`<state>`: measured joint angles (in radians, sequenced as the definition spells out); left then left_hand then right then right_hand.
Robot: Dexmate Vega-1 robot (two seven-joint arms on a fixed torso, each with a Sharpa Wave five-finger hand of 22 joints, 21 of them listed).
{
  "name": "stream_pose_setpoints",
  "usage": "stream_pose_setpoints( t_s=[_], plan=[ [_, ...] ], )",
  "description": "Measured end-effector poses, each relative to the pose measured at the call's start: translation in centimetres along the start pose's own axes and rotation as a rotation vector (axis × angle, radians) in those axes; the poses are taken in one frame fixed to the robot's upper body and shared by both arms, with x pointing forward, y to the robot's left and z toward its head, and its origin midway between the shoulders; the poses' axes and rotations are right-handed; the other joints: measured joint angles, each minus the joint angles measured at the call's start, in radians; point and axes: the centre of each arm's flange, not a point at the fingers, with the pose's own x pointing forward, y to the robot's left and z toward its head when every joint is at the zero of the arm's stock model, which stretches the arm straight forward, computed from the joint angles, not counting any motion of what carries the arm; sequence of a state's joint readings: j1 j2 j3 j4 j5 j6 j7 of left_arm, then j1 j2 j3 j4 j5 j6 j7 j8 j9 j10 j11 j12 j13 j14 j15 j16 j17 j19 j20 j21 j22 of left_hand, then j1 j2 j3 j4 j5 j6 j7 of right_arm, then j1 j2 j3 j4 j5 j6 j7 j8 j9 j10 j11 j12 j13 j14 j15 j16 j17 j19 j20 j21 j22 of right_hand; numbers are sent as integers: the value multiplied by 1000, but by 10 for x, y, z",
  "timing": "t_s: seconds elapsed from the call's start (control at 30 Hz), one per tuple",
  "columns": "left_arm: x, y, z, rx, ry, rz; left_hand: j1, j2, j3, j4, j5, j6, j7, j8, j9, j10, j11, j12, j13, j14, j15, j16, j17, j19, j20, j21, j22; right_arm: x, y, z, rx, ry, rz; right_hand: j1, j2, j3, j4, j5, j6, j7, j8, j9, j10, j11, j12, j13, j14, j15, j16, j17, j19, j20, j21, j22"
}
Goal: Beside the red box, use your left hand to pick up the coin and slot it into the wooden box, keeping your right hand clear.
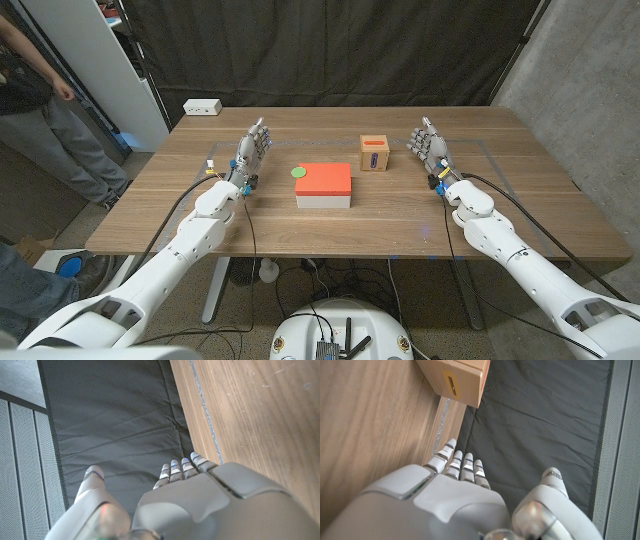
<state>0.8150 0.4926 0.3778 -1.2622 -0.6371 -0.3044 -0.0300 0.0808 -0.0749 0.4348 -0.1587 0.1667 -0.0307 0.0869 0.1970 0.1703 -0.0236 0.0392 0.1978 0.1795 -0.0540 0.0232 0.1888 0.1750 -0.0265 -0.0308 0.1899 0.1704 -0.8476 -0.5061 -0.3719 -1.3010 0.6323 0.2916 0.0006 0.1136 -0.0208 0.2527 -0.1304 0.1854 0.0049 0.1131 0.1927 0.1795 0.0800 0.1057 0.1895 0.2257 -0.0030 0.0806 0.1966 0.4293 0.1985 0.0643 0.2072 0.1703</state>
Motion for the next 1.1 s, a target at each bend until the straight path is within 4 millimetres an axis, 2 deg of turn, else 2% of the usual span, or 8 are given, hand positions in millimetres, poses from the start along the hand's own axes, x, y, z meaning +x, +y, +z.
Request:
stream_pose_setpoints(
  t_s=[0.23,0.33,0.53,0.7,0.83,0.93,1.0,1.1],
  plan=[
    [2,1,0,6,-2,5,0,0,0,0,3,12,5,0,0,25,8,3,0,27,-7,7,0,8,-2,4,0,-2,2,-1,-7,-1,-15,0,0,4,-4,0,4,4,3,0,5,5,0,-3,5,5,0,-3,0,0,0,0],
    [2,3,0,12,-1,6,4,-4,7,-1,4,32,-5,0,5,66,6,13,0,77,-6,13,0,54,43,22,4,-3,3,0,-12,-3,-19,8,8,4,-4,0,5,5,4,0,5,5,0,-3,5,5,0,-7,6,-5,0,0],
    [-1,7,2,31,22,12,4,-4,18,-1,4,60,-22,0,5,213,13,35,5,296,-4,57,7,261,117,85,20,-6,6,3,-23,-15,-24,8,8,4,-4,0,5,5,4,0,16,5,8,-7,9,2,8,-8,11,0,0,0],
    [-6,10,5,53,36,31,-5,-13,23,4,4,51,-31,-7,4,324,3,51,9,481,-18,96,17,389,113,145,49,-9,11,6,-31,-28,-22,8,8,8,-8,0,9,2,4,0,16,5,8,-12,14,6,8,-12,20,2,4,0],
    [-9,12,6,70,48,45,-13,-15,37,7,4,25,-34,-7,5,513,3,99,21,692,-30,164,43,487,98,235,114,-12,14,9,-37,-42,-22,13,13,8,-8,0,14,7,4,0,25,3,8,-12,21,5,8,-12,21,0,4,0],
    [-10,14,5,83,62,69,-14,-15,49,1,4,3,-36,-7,4,712,-10,158,43,855,-47,237,64,571,86,333,193,-14,18,11,-38,-48,-16,13,13,8,-8,0,14,7,4,0,29,7,8,-14,25,7,8,-15,25,4,4,0],
    [-13,13,9,99,61,68,-12,-16,60,-4,4,-5,-26,-7,4,865,-28,211,68,960,-64,302,84,625,77,407,261,-16,19,13,-42,-57,-21,13,13,8,-8,0,14,7,4,0,29,7,8,-17,25,7,8,-17,25,4,4,0],
    [-14,14,10,114,72,79,25,-26,66,-11,4,11,11,-7,4,1077,-53,299,125,1091,-92,412,127,688,60,527,386,-19,20,15,-43,-64,-23,13,13,8,-8,0,24,6,4,0,29,7,8,-17,25,7,8,-17,29,7,4,0]
  ],
)
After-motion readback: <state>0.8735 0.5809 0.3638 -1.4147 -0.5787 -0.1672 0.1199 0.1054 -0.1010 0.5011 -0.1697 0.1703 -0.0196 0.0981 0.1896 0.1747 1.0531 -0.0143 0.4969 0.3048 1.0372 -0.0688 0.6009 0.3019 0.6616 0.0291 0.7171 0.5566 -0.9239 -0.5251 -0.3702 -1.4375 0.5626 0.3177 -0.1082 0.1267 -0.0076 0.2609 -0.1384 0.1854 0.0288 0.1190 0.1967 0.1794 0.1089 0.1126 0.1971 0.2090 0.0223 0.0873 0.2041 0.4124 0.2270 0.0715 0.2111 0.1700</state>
